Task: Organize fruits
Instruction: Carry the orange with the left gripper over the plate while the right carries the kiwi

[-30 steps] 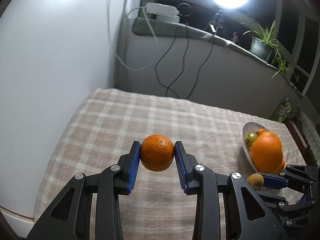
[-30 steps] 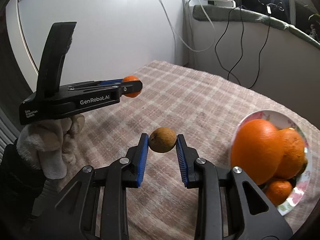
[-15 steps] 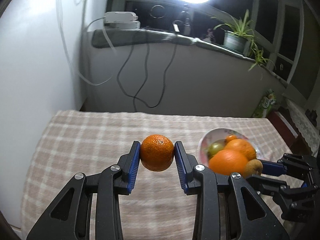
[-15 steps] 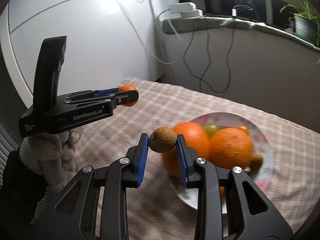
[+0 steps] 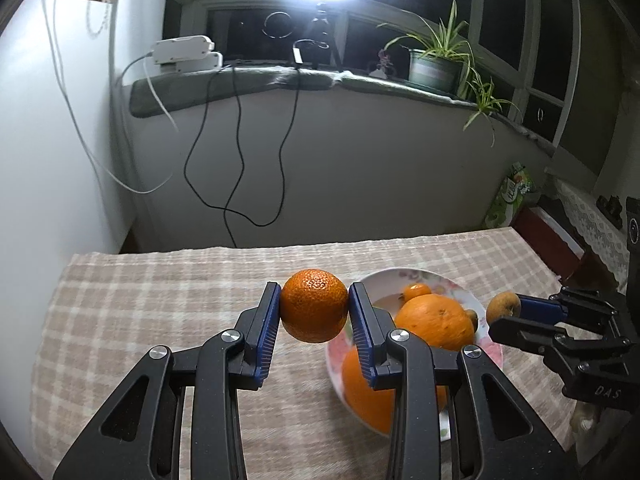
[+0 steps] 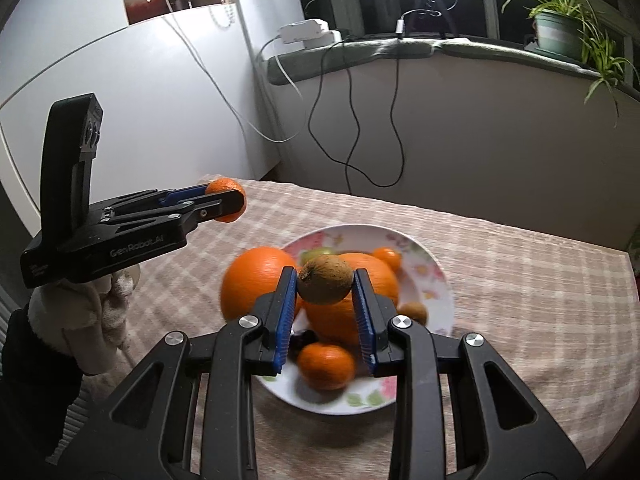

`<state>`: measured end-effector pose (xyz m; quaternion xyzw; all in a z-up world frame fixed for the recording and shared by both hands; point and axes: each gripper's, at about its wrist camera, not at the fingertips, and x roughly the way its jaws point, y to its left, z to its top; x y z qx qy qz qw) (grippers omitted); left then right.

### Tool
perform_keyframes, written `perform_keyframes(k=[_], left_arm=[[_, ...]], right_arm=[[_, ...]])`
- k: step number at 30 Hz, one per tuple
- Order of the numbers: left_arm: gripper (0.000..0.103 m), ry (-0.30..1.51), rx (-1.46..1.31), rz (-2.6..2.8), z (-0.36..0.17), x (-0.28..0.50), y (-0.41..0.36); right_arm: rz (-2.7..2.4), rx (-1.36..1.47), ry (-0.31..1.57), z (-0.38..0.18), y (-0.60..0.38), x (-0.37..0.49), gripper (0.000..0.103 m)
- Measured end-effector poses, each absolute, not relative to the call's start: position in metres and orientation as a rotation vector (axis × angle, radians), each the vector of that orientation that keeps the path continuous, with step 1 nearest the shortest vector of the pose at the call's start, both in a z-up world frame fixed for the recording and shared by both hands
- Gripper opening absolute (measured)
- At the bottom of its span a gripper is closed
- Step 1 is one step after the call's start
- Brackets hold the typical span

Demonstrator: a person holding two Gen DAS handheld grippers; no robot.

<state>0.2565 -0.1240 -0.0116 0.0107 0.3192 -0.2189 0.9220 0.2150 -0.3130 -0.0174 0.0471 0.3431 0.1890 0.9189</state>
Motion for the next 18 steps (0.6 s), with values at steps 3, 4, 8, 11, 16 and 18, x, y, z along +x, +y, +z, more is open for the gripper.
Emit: perform_keyframes(k=[3, 4, 8, 11, 16, 18], left_arm=[[0.033, 0.664, 0.030, -0.465, -0.012, 0.260, -0.132], [0.033, 0.670, 0.032, -0.473, -0.012, 0.262, -0.136], [0.033, 0.699, 0.018, -0.509, -0.015, 0.271, -0.146], [0.033, 0.719, 0.024, -0.530, -0.018, 0.276, -0.156], [0.033, 0.761, 0.019, -0.564, -0.025, 0.287, -0.170], [0.033, 0.767, 0.021, -0.573, -0.027, 0.289, -0.173]], right_arm=[[0.376, 0.098, 0.705, -0.019, -0.320, 0.218, 0.029], [0.373, 0.101, 0.707, -0.020, -0.322, 0.220, 0.029], [0.356, 0.116, 0.716, -0.025, -0.333, 0.229, 0.029], [0.353, 0.131, 0.733, -0.031, -0.340, 0.237, 0.029], [0.351, 0.160, 0.761, -0.041, -0.349, 0.251, 0.029], [0.350, 0.174, 0.767, -0.044, -0.353, 0.256, 0.029]])
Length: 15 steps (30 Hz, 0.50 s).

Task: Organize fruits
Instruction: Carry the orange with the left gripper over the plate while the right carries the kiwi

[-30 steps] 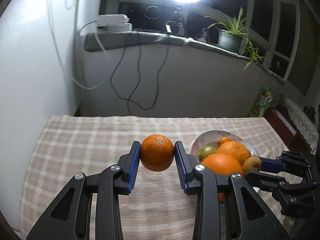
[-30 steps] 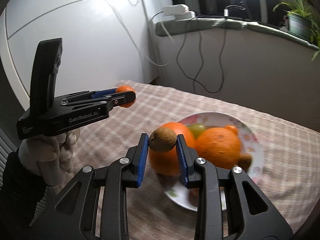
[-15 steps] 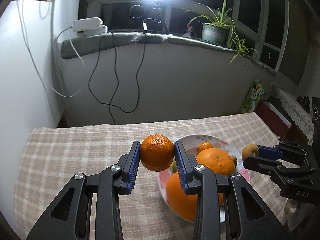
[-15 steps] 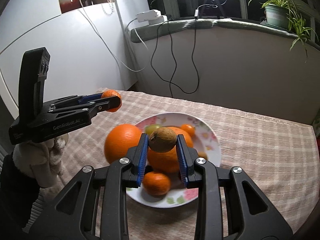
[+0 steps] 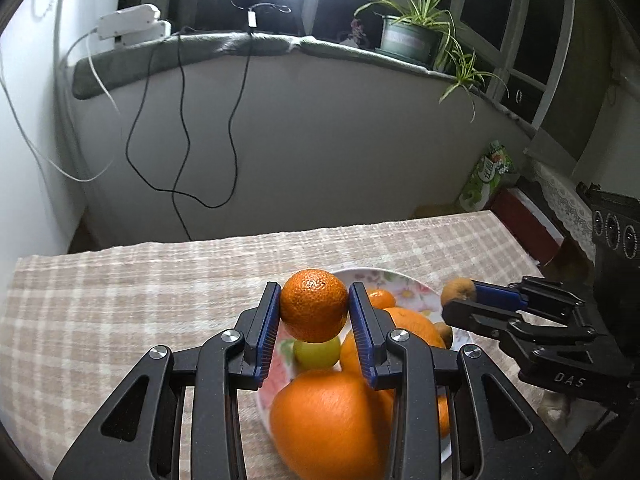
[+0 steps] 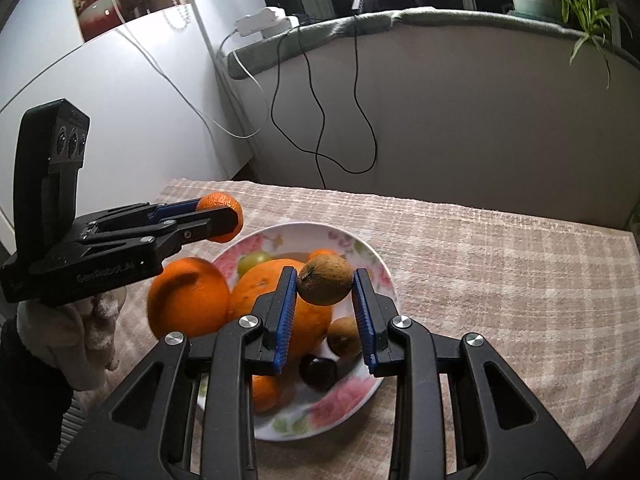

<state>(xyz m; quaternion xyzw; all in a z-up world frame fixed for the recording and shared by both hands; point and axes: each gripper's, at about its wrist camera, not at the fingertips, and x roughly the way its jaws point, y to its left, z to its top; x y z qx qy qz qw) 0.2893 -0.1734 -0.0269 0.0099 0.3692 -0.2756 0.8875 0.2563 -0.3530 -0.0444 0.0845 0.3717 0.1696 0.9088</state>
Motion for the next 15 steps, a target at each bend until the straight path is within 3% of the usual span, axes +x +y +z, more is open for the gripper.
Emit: perform_keyframes(k=[15], left_arm=[[0.033, 0.806, 0.055, -0.593, -0.035, 0.305, -0.193]], right_arm=[[0.341, 0.199, 0.795, -0.062, -0.364, 0.279, 0.030]])
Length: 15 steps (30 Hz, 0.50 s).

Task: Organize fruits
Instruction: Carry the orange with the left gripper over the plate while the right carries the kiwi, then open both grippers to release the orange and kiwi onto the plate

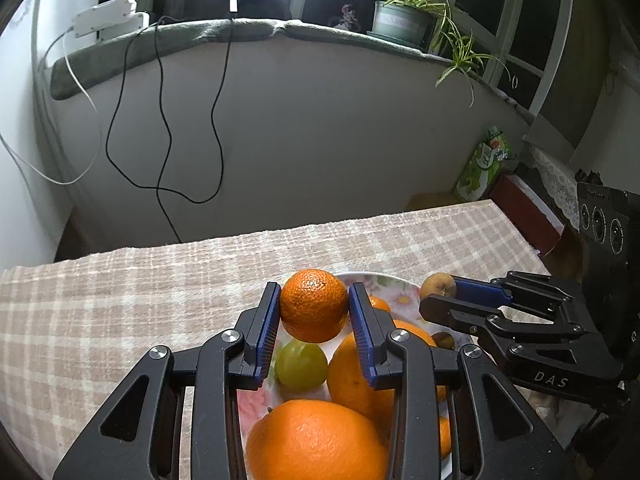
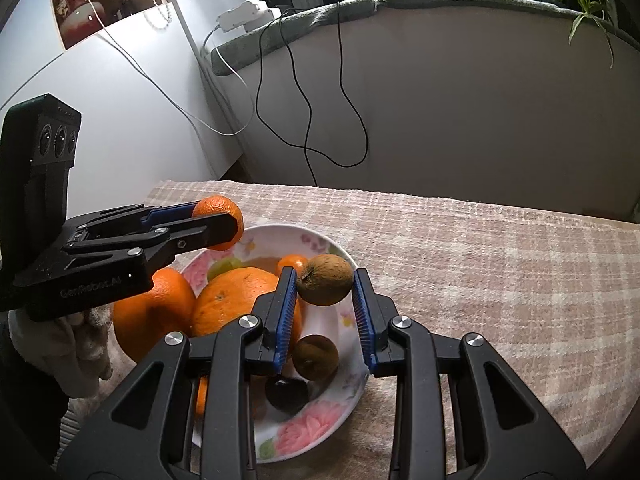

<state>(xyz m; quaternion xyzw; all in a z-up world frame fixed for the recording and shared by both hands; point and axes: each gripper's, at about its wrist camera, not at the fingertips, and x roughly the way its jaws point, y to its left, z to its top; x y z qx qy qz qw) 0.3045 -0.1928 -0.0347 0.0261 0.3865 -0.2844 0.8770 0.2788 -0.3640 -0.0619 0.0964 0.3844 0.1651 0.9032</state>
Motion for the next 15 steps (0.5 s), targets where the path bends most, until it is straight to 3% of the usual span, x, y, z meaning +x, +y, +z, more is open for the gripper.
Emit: perform_keyframes(k=[12, 14, 15], left_arm=[[0.034, 0.821, 0.065, -0.585, -0.0358, 0.3052, -0.1961], [0.034, 0.822, 0.064, -0.584, -0.0359, 0.3050, -0.1956], [0.034, 0.821, 0.063, -0.585, -0.0358, 0.3045, -0.1952]], right_arm=[[0.348, 0.195, 0.799, -0.0613, -0.3653, 0.2795, 0.030], [0.348, 0.192, 0.797, -0.0604, -0.3637, 0.2794, 0.038], [0.346, 0.190, 0.793, -0.0595, -0.3631, 0.2790, 0.050]])
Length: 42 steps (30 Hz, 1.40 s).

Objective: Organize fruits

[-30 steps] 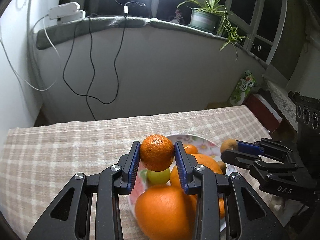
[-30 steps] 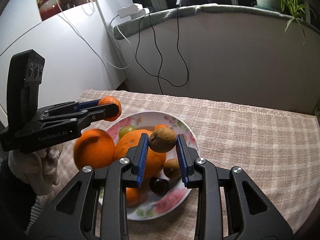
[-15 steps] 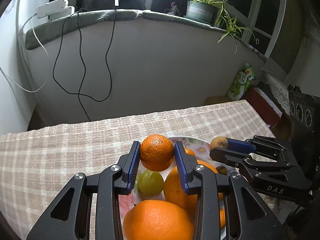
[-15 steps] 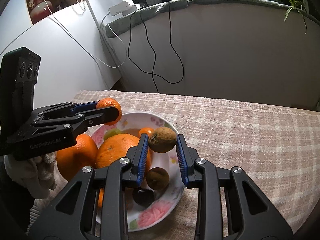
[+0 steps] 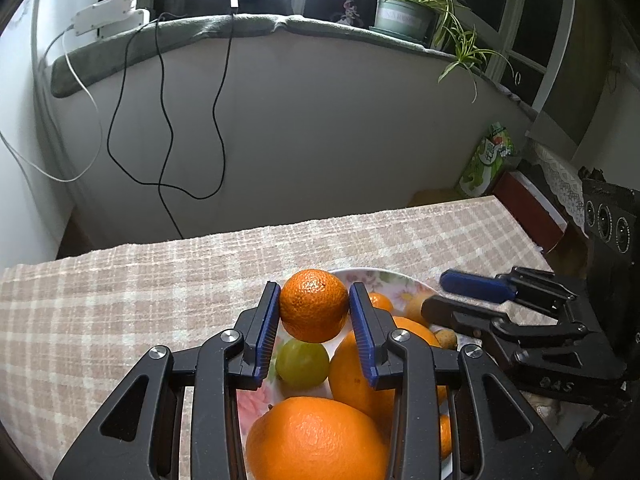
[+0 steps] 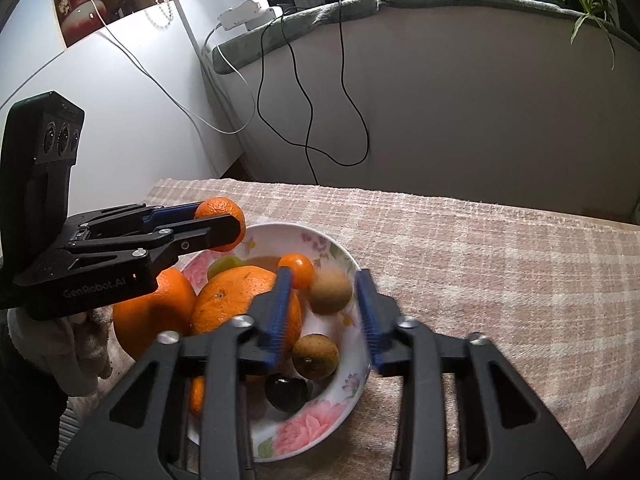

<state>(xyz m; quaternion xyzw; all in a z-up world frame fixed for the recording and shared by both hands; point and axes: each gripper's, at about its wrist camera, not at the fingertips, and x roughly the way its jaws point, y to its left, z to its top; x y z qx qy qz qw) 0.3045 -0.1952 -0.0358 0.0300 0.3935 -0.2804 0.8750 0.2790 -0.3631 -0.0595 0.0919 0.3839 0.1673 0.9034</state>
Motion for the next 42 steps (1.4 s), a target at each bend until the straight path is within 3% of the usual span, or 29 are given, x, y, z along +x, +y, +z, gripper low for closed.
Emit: perform_keyframes(k=[2, 16, 21, 23, 26, 28, 30, 32, 37, 42], left_arm=[[0.034, 0.817, 0.061, -0.587, -0.035, 0.304, -0.195], [0.034, 0.789, 0.060, -0.590, -0.026, 0.288, -0.193], [0.035, 0.770, 0.073, -0.584, -0.020, 0.277, -0.189], [0.044, 0.758, 0.076, -0.578, -0.017, 0.273, -0.187], [0.046, 0.747, 0.072, -0.574, -0.014, 0.268, -0.184], [0.054, 0.737, 0.075, -0.568, -0.012, 0.263, -0.182], [0.061, 0.719, 0.076, -0.560, -0.008, 0.256, -0.179], [0.070, 0.710, 0.072, -0.557, -0.006, 0.251, -0.177], [0.080, 0.690, 0.057, -0.535, 0.000, 0.235, -0.170], [0.082, 0.668, 0.049, -0.512, 0.008, 0.218, -0.161]], right_arm=[[0.343, 0.185, 0.777, -0.056, -0.362, 0.277, 0.059], [0.339, 0.174, 0.761, -0.048, -0.362, 0.261, 0.059], [0.316, 0.157, 0.754, -0.046, -0.361, 0.253, 0.064], [0.314, 0.156, 0.753, -0.045, -0.361, 0.251, 0.064], [0.307, 0.153, 0.750, -0.043, -0.361, 0.246, 0.065], [0.303, 0.153, 0.747, -0.041, -0.361, 0.243, 0.066], [0.300, 0.151, 0.740, -0.037, -0.361, 0.239, 0.078], [0.294, 0.145, 0.722, -0.032, -0.359, 0.232, 0.082], [0.291, 0.126, 0.700, -0.022, -0.354, 0.218, 0.088], [0.289, 0.076, 0.681, -0.011, -0.344, 0.198, 0.089]])
